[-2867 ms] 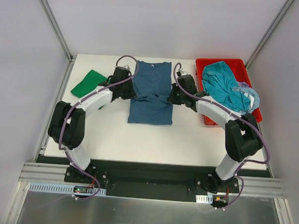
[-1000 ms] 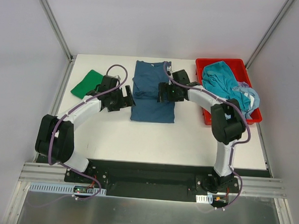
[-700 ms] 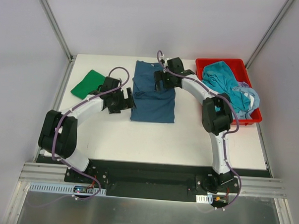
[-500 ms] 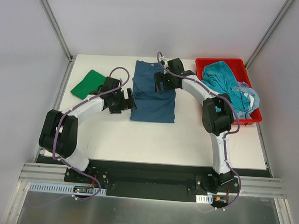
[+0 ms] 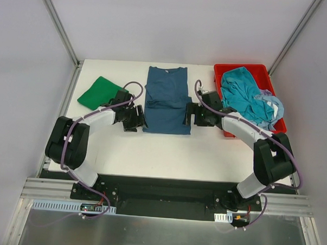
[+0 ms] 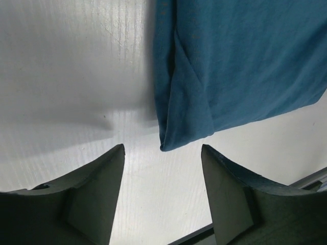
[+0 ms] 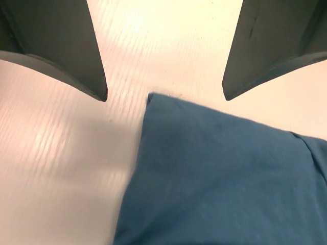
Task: Fold and stack the t-shirts
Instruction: Grab one side of the 2/3 rectangular tshirt with both arms
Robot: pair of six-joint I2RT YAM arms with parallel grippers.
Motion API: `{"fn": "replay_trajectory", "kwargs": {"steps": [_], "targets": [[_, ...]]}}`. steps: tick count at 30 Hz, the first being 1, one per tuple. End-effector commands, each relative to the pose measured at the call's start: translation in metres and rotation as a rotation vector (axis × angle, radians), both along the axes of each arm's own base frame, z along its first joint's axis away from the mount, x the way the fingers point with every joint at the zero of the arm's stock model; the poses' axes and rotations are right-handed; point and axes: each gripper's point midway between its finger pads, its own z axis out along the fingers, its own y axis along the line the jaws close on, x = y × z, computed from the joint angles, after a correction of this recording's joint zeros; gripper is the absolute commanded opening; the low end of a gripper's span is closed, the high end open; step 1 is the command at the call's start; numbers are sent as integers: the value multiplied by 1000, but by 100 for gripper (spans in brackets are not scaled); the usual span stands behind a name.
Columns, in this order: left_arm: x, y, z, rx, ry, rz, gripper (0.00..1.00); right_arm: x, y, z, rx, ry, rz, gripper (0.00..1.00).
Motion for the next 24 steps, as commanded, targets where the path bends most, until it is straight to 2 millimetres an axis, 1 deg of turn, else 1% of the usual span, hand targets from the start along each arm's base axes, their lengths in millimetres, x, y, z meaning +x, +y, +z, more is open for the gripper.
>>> {"fn": "replay_trajectory", "kwargs": {"steps": [1, 4, 5, 6, 8, 13, 14, 15, 17, 18, 19, 22, 24], "targets": [[1, -11, -6, -40, 12, -30, 58, -18, 4, -5, 110, 49, -82, 96], [2, -12, -14, -38, 33, -25, 49, -29, 12, -15, 167, 103, -73, 98], [3, -13, -16, -37, 37, -25, 47, -31, 14, -18, 174, 112, -69, 99], [4, -13, -19, -34, 44, -21, 42, -31, 13, -21, 174, 117, -75, 99], [5, -13, -24, -29, 57, -19, 37, -34, 13, -28, 168, 133, -73, 89], [8, -10, -33, -7, 66, -7, 30, -34, 13, -40, 156, 157, -75, 80], [9, -11, -33, -7, 66, -7, 27, -35, 14, -43, 152, 164, -72, 79], [9, -11, -35, -7, 70, -7, 23, -35, 14, -45, 153, 169, -73, 77], [8, -12, -36, -12, 76, -13, 15, -37, 17, -48, 161, 186, -59, 69], [8, -12, -36, -14, 77, -16, 5, -37, 17, -49, 162, 190, -58, 67], [7, -12, -35, -16, 76, -16, 0, -38, 16, -51, 160, 192, -57, 65], [5, -12, -35, -16, 75, -17, 0, -35, 14, -57, 140, 191, -67, 63], [5, -12, -34, -19, 75, -16, 0, -36, 16, -61, 147, 207, -61, 57]]}}
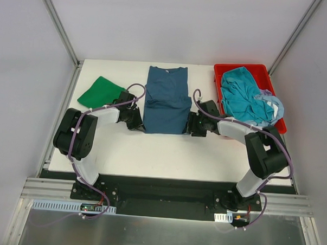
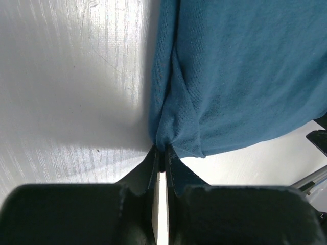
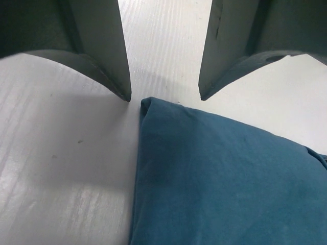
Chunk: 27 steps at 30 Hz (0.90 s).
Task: Fold and stack the t-shirts
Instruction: Grab one side of the 2/3 rectangular tshirt with both arms
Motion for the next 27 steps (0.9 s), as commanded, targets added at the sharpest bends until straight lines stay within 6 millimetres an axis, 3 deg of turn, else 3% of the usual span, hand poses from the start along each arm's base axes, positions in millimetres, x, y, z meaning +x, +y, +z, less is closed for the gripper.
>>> {"fn": "replay_trajectory", "kwargs": {"steps": [1, 5, 9, 10, 12, 18, 22, 27], "targets": [[-4, 1, -3, 18, 5, -11, 0, 3, 7, -5, 31, 9, 10, 56], [-4, 0, -1, 12, -3, -13, 0, 4, 7, -11, 26, 20, 11, 40], [-5, -1, 5, 0, -15, -12, 0, 1, 15, -13, 57, 14, 67, 3], [-6, 0, 7, -2, -18, -9, 0, 0, 16, -9, 70, 8, 85, 0], [-13, 2, 14, -7, -34, -1, 0, -7, 20, 2, 107, -6, 123, 0], [-31, 4, 69, -66, -194, 7, 0, -44, 25, 51, 226, -58, 216, 0], [-48, 13, 116, -114, -340, 39, 0, -73, 34, 104, 351, -120, 305, 0], [-72, 26, 166, -166, -511, 75, 0, -105, 32, 156, 446, -174, 384, 0]]}}
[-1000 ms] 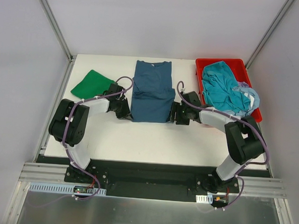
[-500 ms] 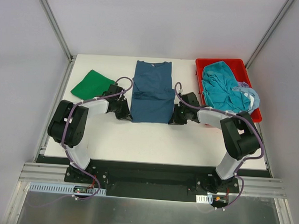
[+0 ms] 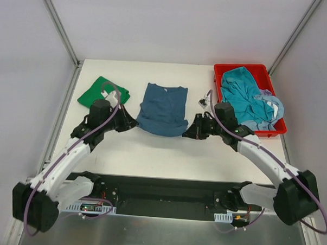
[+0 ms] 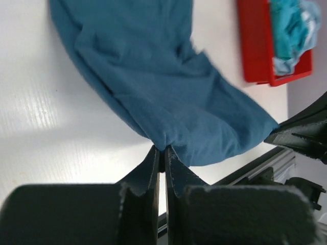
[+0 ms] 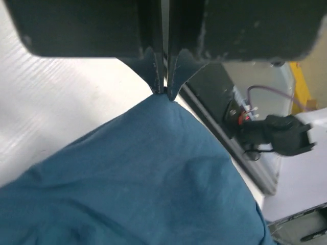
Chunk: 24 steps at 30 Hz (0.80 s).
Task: Fold and stack the t-shirts
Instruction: Grab one side of the 2/3 rectangular tshirt with both arms, then fold the long partially folded tshirt into a neat square
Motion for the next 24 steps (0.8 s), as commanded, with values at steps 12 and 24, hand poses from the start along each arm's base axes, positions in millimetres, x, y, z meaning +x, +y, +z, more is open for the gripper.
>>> {"fn": "replay_trajectory", "kwargs": {"steps": [12, 24], "targets": [[-31, 32, 65, -45, -218, 141, 0, -32, 16, 96, 250, -105, 142, 0], [21, 65, 52, 128, -158, 376, 0, 56, 38, 104, 304, -87, 62, 0]]}}
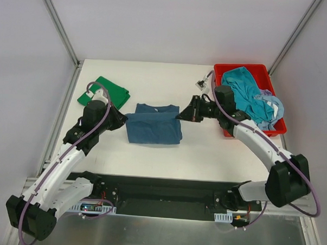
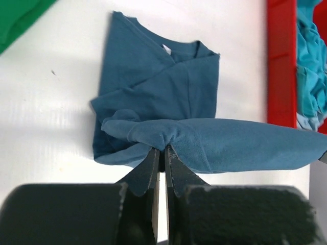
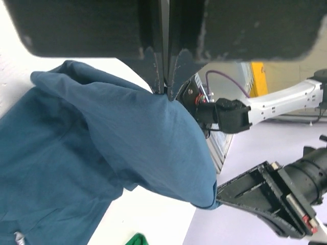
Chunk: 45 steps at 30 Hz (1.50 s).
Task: Fold and stack the t-shirts
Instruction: Fold the long partially folded tshirt into a neat square
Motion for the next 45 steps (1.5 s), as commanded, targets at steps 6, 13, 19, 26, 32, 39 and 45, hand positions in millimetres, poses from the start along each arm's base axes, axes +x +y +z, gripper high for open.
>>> {"fn": "replay_trajectory", "kwargs": {"steps": [6, 13, 19, 26, 32, 39, 45], "targets": [[57, 26, 13, 139, -13, 193, 0, 79, -1, 2, 93, 28, -98, 0], [103, 18, -2, 183, 71, 180, 0, 136, -14, -30, 49, 61, -204, 0], [146, 10, -24, 199, 141, 154, 0, 176, -22, -63, 6, 81, -257, 1], [178, 11, -69, 204, 253, 157, 0, 221, -20, -108, -69, 94, -299, 0], [194, 12, -101, 204, 329, 159, 0, 253, -16, -137, -106, 113, -315, 1], [195, 16, -113, 197, 367, 177, 4, 254, -3, -151, -116, 130, -278, 8], [203, 22, -112, 205, 371, 167, 51, 257, -4, -140, -166, 137, -287, 44]]}}
